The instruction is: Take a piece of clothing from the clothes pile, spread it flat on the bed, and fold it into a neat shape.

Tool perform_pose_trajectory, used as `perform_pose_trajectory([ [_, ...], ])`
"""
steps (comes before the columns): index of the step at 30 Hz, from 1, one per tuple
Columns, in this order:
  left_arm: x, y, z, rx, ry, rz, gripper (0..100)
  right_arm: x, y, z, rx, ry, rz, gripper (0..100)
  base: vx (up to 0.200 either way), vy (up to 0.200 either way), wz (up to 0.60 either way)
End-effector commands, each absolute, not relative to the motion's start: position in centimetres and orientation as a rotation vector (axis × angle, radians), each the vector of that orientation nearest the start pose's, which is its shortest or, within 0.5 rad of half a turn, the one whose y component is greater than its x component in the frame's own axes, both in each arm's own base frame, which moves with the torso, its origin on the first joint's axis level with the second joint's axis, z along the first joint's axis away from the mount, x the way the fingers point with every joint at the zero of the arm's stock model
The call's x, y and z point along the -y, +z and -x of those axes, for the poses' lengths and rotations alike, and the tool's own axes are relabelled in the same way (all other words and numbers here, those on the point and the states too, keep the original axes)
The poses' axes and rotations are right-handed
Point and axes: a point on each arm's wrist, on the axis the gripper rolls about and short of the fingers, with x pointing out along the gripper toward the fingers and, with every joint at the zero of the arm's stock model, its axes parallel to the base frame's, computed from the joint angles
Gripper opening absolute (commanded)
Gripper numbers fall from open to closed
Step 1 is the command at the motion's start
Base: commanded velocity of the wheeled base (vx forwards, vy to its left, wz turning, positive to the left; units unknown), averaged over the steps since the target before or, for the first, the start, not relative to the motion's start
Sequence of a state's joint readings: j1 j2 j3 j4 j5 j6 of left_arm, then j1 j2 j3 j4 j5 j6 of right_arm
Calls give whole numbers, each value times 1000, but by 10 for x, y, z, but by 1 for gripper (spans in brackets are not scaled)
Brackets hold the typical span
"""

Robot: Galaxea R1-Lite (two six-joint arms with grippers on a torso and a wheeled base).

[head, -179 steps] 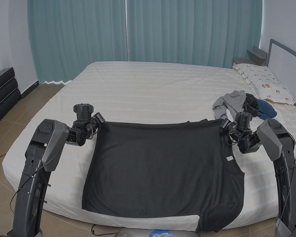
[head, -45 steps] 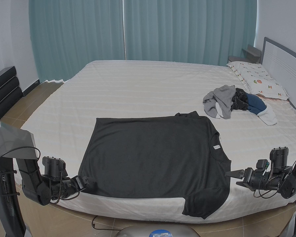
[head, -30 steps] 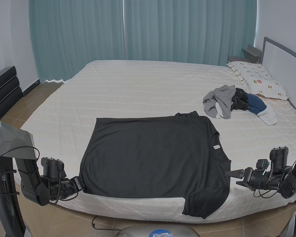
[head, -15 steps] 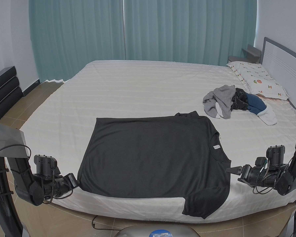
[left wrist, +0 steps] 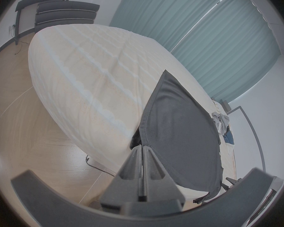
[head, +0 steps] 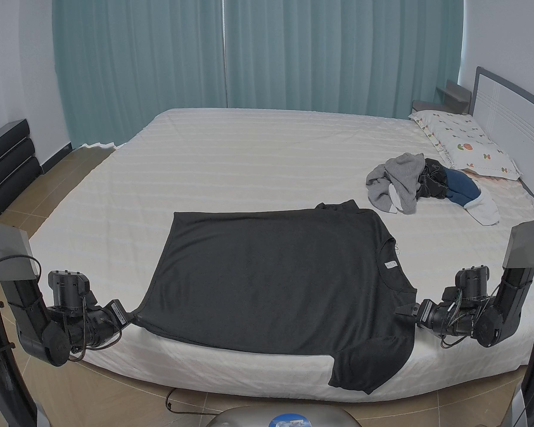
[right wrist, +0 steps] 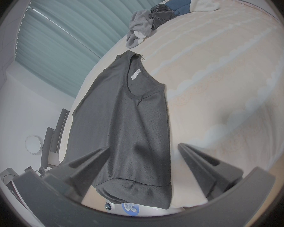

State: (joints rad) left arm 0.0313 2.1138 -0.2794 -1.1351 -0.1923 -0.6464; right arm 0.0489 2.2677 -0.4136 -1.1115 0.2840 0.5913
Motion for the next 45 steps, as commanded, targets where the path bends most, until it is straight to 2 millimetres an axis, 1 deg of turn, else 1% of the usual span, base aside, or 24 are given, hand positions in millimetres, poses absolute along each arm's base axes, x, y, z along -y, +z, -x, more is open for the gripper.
perform_pose_trajectory([
  [1,-4,6,-262,-709,73,697,0,-22,-34,-299,-808,69,-633,0,0,0,0],
  [6,-4,5,-264,-707,80,723,0,-20,-35,-316,-776,45,-636,0,0,0,0],
  [7,-3,6,-265,-700,83,743,0,-20,-32,-323,-762,43,-644,0,0,0,0],
  [9,-3,7,-266,-696,88,761,0,-20,-26,-329,-740,44,-662,0,0,0,0],
  [10,-3,7,-266,-695,87,761,0,-20,-26,-330,-740,44,-662,0,0,0,0],
  [11,-3,7,-267,-693,87,764,0,-23,-20,-335,-723,55,-662,0,0,0,0],
  [16,-3,6,-267,-697,90,765,0,-28,-13,-347,-717,64,-656,0,0,0,0],
  [21,-3,6,-266,-700,91,767,0,-28,-14,-357,-707,49,-652,0,0,0,0],
  [23,-3,6,-266,-700,91,767,0,-28,-14,-358,-706,50,-652,0,0,0,0],
  [24,-3,5,-266,-702,92,767,0,-29,-15,-358,-709,50,-652,100,0,0,0],
  [30,-3,4,-266,-708,98,776,0,-26,-12,-352,-714,45,-657,100,0,0,0],
  [33,-3,5,-266,-705,100,785,0,-20,-13,-339,-746,40,-649,100,0,0,0],
  [36,-3,5,-266,-703,99,785,0,-10,-11,-323,-783,96,-621,100,0,0,0],
  [38,-3,5,-266,-703,99,785,0,-7,-11,-319,-790,106,-615,100,0,0,0],
  [39,-3,5,-266,-705,100,785,0,-4,-9,-314,-794,110,-614,100,0,0,0],
  [41,-3,5,-266,-703,99,785,0,-3,-7,-307,-805,114,-617,100,0,0,0],
  [45,-3,5,-265,-707,99,785,0,-5,-11,-290,-856,171,-607,100,0,0,0],
])
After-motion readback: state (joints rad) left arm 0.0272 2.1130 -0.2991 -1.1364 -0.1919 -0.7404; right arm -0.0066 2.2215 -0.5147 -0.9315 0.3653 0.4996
